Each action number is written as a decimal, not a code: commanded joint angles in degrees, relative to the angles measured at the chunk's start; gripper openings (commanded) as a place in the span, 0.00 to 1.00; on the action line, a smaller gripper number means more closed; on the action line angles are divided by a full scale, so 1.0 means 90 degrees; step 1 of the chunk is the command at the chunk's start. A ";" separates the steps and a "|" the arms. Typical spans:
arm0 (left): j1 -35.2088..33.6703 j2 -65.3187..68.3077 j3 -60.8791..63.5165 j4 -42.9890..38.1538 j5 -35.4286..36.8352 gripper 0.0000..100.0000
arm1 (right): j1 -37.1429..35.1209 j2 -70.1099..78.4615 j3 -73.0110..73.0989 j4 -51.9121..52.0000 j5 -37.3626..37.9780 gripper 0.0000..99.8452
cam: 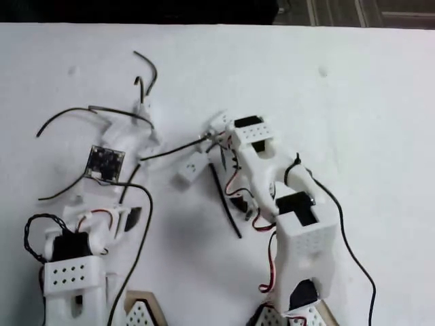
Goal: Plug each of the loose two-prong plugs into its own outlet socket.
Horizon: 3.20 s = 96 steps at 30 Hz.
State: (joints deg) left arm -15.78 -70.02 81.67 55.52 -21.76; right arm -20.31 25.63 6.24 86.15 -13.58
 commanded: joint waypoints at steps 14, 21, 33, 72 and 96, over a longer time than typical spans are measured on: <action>-0.0054 -0.0103 -0.0039 -0.0137 0.0020 0.32 | 0.0054 -0.0454 -0.0107 0.0474 0.0039 0.02; -0.0054 -0.0103 -0.0039 -0.0137 0.0020 0.32 | 0.0093 -0.2349 -0.0059 0.1118 0.0908 0.02; -0.0054 -0.0103 -0.0029 -0.0137 0.0059 0.32 | -0.0444 -0.5485 0.1104 0.0757 0.1543 0.02; 0.1021 -0.3785 0.0000 -0.0518 0.1416 0.14 | -0.1880 -0.9910 0.5665 -0.2896 0.0801 0.02; 0.3121 -0.3785 -0.0195 -0.0342 0.2325 0.12 | -0.3092 -1.2234 0.7990 -0.5114 0.0762 0.02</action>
State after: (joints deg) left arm 8.92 -103.52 81.67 51.91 -1.19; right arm -47.47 -82.24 78.15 41.93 -6.20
